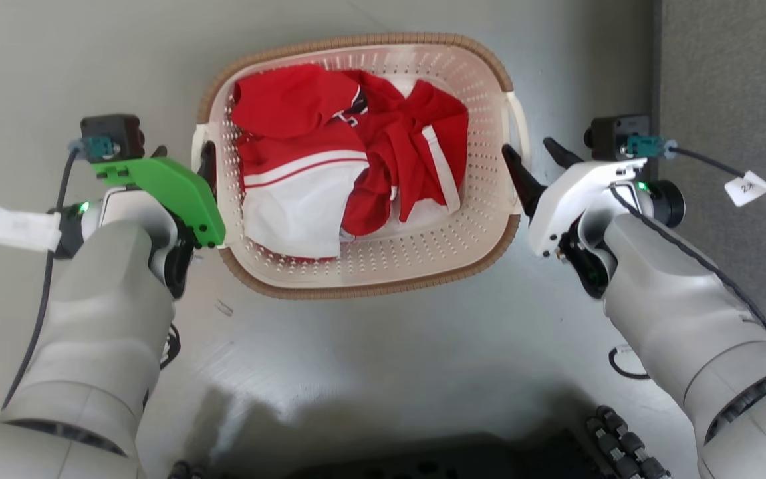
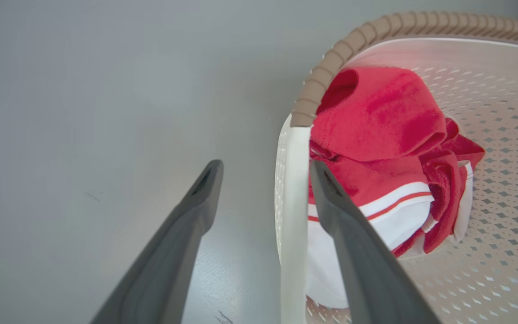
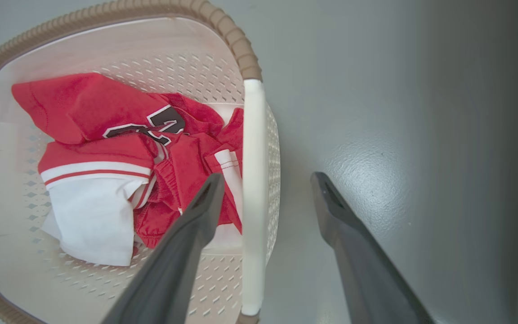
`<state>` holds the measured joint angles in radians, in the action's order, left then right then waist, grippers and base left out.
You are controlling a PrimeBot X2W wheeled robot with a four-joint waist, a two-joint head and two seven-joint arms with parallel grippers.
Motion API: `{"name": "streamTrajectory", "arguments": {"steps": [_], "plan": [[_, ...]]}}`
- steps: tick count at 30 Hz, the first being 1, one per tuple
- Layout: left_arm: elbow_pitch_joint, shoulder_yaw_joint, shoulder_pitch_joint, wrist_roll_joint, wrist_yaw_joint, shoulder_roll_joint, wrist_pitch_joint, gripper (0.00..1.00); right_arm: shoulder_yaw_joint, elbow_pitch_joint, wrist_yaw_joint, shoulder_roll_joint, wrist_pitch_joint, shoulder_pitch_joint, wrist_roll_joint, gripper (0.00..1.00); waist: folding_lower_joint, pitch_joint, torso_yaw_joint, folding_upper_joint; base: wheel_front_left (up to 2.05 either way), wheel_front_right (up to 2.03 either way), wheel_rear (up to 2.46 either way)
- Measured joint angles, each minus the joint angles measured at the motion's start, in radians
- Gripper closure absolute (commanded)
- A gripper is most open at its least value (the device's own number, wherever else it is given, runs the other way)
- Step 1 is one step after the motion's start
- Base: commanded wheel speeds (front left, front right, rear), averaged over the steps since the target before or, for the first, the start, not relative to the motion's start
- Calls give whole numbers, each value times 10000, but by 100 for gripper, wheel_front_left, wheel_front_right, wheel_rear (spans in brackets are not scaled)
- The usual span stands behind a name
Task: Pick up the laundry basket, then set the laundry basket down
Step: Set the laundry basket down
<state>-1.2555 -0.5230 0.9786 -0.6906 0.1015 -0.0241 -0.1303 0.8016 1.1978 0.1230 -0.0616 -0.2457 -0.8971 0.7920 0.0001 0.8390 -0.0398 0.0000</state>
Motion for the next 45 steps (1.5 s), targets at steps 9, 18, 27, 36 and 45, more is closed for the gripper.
{"name": "streamTrajectory", "arguments": {"steps": [9, 18, 27, 36, 45], "plan": [[-188, -61, -825, 0, -10, 10, -165, 0, 84, 130, 0, 0, -4, 364, -27, 0, 0, -886, 0, 0, 0, 0, 0], [-222, -98, -1346, 2, -194, 12, -779, 0, -40, 111, 2, -21, -13, 844, -27, 0, -1, -2033, -23, 0, 0, 0, 0], [33, -8, -1841, 2, -462, 12, -1183, 0, -709, -1051, -121, -343, -15, 1119, -203, 0, -1, -3357, -56, 0, 0, 0, 0], [880, 123, -2115, 113, -700, -29, -1185, 0, -1498, -2284, -571, -656, -15, 1556, -600, 0, -1, -4346, -95, 0, 0, 0, 0], [3028, 698, -2346, 702, -1269, -518, -1185, 0, -2516, -3914, -1160, -1041, -15, 2368, -1383, 0, -1, -5360, -108, 0, 0, 0, 0]]}}
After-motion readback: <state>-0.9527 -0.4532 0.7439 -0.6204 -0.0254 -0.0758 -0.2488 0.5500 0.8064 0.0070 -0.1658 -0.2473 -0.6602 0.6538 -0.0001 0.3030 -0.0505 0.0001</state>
